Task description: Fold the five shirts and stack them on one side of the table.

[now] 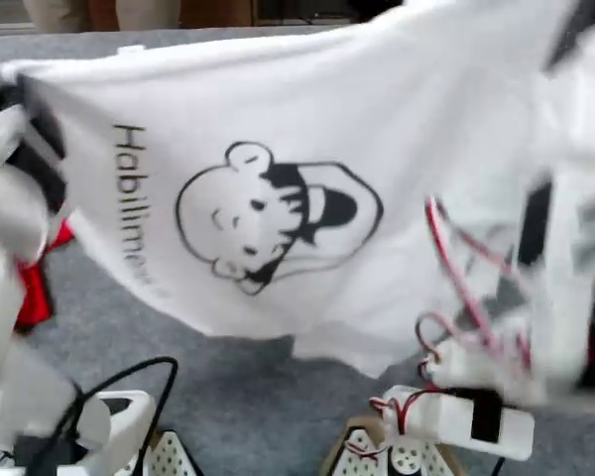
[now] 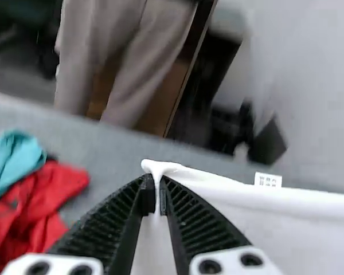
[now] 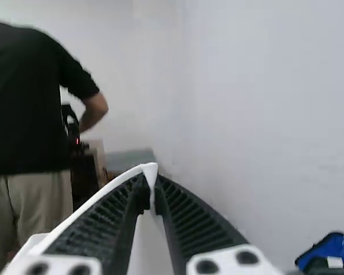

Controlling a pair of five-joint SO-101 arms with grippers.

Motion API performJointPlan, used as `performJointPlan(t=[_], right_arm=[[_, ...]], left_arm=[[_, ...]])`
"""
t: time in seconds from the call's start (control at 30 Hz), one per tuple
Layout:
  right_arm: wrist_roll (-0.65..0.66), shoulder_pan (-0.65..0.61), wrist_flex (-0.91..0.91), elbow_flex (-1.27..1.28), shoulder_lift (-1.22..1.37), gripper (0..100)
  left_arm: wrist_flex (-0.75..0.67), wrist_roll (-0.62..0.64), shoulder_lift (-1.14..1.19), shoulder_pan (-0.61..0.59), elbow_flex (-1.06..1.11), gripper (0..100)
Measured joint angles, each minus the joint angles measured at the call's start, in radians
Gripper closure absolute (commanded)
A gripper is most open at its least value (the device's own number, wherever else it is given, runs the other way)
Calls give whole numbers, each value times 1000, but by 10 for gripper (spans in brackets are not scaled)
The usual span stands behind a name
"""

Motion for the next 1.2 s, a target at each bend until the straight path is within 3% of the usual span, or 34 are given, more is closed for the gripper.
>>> performJointPlan(t=[0.13,0.33,0.43,0.6,0.83,1.2], right_arm=[[0,-31,-170,247,121,991],[0,-61,-410,440,345,991],[0,-61,-477,439,439,991],[0,-61,-508,393,569,991],[0,-54,-358,262,591,991],[0,-57,81,37,589,991]], left_arm=[[-163,-18,49,-6,298,980],[-640,-20,222,-34,686,980],[-807,-20,313,-34,733,980],[-951,-20,485,-31,729,980],[-916,-25,614,-48,647,980],[-474,-21,617,-75,496,980]])
